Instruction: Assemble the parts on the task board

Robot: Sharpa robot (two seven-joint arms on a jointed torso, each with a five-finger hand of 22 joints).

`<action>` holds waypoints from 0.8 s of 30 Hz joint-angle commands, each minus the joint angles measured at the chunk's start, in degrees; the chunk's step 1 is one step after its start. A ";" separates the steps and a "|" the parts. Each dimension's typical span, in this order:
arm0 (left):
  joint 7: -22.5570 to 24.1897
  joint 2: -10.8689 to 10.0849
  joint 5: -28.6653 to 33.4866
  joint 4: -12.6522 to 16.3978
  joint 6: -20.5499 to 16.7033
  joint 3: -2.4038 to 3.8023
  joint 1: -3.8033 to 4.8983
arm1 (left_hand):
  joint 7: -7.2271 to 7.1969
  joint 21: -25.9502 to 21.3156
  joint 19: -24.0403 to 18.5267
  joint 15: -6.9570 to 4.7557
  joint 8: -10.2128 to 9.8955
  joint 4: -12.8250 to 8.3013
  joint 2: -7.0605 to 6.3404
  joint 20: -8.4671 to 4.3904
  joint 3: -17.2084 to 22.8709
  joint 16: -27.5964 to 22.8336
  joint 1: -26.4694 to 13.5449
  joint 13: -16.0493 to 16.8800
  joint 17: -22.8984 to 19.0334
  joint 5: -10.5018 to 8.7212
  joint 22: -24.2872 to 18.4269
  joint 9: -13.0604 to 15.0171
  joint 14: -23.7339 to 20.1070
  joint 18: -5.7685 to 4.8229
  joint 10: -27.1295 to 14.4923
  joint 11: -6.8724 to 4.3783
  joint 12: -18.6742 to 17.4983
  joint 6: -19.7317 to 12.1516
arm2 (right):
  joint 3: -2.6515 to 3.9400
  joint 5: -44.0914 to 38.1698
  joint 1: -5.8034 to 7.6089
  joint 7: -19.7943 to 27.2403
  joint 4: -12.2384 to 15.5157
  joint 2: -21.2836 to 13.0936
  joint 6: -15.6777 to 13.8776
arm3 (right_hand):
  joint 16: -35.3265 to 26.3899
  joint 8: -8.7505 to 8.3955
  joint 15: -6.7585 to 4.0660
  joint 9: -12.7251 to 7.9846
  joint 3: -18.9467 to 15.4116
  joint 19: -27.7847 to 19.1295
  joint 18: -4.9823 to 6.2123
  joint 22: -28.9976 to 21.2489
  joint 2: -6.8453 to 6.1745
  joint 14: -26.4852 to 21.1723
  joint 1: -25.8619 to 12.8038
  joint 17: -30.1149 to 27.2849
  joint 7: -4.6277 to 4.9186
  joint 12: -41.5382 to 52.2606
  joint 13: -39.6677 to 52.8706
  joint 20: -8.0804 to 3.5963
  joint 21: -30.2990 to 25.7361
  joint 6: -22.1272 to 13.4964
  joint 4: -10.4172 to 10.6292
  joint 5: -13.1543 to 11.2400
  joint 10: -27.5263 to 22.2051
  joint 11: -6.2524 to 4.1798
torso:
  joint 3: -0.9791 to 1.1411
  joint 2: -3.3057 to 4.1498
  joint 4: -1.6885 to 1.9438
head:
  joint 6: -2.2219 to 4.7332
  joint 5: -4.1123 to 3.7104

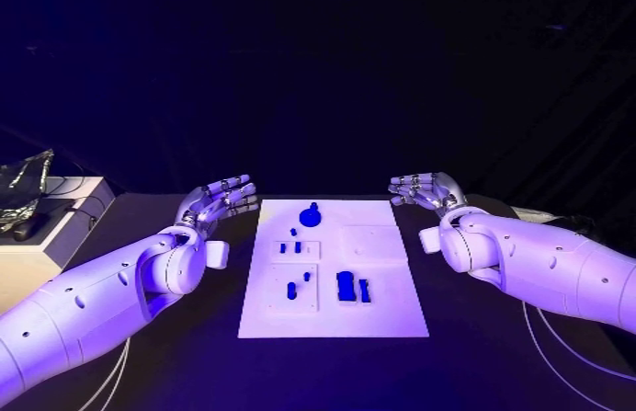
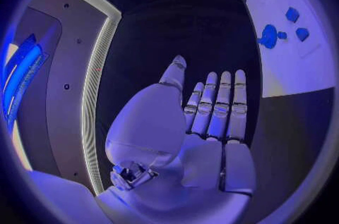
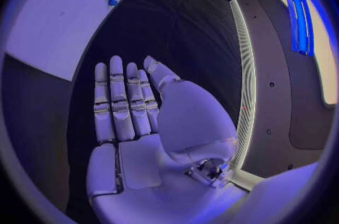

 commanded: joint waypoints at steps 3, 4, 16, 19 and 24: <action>0.28 -0.34 0.32 1.00 -1.00 -0.53 0.35 | -6.42 -3.54 -43.82 -9.76 -2.77 -0.34 -2.77 -12.23 6.23 -3.41 -28.84 -3.02 -3.44 -10.92 -12.25 -2.68 -47.57 -5.65 -49.67 -9.31 -3.56 -39.21 | 0.21 -0.06 -0.09 0.06 1.31 -0.37 -0.97 | -3.60 -3.51 -4.94 -3.46 -8.99 -47.17 -0.80 -32.21 -0.89 -24.44 -26.68 -10.46 -7.79 -3.52 -3.08 -4.92 -3.50 -58.72 5.51 -11.45 -23.60 -6.43 | 0.12 0.03 -0.24 | 0.46 0.12; 0.51 -0.43 0.64 1.63 -1.88 -0.94 0.62 | -6.42 -3.54 -43.82 -9.76 -2.77 -0.34 -2.77 -12.23 6.23 -3.41 -31.97 -3.02 -3.44 -10.92 -12.25 -2.68 -47.57 -5.65 -49.67 -9.31 -3.56 -39.21 | 0.38 0.31 -0.16 0.27 2.20 -0.53 -1.48 | -3.60 -3.51 -4.94 -3.46 -8.99 -47.17 -0.80 -32.21 -0.89 -66.97 -29.46 -10.46 -7.79 -3.52 -3.08 -4.92 -3.50 -58.72 5.51 -11.45 -64.32 -6.43 | 0.24 -0.01 -0.46 | 0.91 0.28; 4.74 -2.01 6.25 12.89 -17.65 -8.26 5.50 | -6.42 -3.54 -43.82 -9.76 -2.77 -0.34 -2.77 -12.23 6.23 -3.41 -78.89 -3.02 -3.44 -10.92 -12.25 -2.68 -47.57 -5.65 -49.67 -9.31 -3.56 -39.21 | 3.40 6.83 -1.50 4.08 17.94 -3.41 -10.56 | -3.60 -3.51 -4.94 -3.46 -8.99 -47.17 -0.80 -32.21 -0.89 -66.97 -72.90 -10.46 -7.79 -3.52 -3.08 -4.92 -3.50 -58.72 5.51 -11.45 -64.32 -6.43 | 1.74 -0.56 -3.05 | 6.18 2.11; 5.83 -2.42 7.70 15.80 -21.73 -10.16 6.76 | -6.42 -3.54 -43.82 -9.76 -2.77 -0.34 -2.77 -12.23 6.23 -3.41 -78.89 -3.02 -3.44 -10.92 -12.25 -2.68 -47.57 -5.65 -49.67 -9.31 -3.56 -39.21 | 4.17 8.49 -1.85 5.05 21.96 -4.14 -12.88 | -3.60 -3.51 -4.94 -3.46 -8.99 -47.17 -0.80 -32.21 -0.89 -66.97 -72.90 -10.46 -7.79 -3.52 -3.08 -4.92 -3.50 -58.72 5.51 -11.45 -64.32 -6.43 | 1.84 -0.60 -3.23 | 6.55 2.24; 7.10 -2.89 9.39 19.19 -26.48 -12.36 8.23 | -6.42 -3.54 -43.82 -9.76 -2.77 -0.34 -2.77 -12.23 6.23 -3.41 -78.89 -3.02 -3.44 -10.92 -12.25 -2.68 -47.57 -5.65 -49.67 -9.31 -3.56 -39.21 | 5.07 10.43 -2.24 6.18 26.62 -4.99 -15.58 | -3.60 -3.51 -4.94 -3.46 -8.99 -47.17 -0.80 -32.21 -0.89 -66.97 -72.90 -10.46 -7.79 -3.52 -3.08 -4.92 -3.50 -58.72 5.51 -11.45 -64.32 -6.43 | 1.85 -0.60 -3.24 | 6.56 2.24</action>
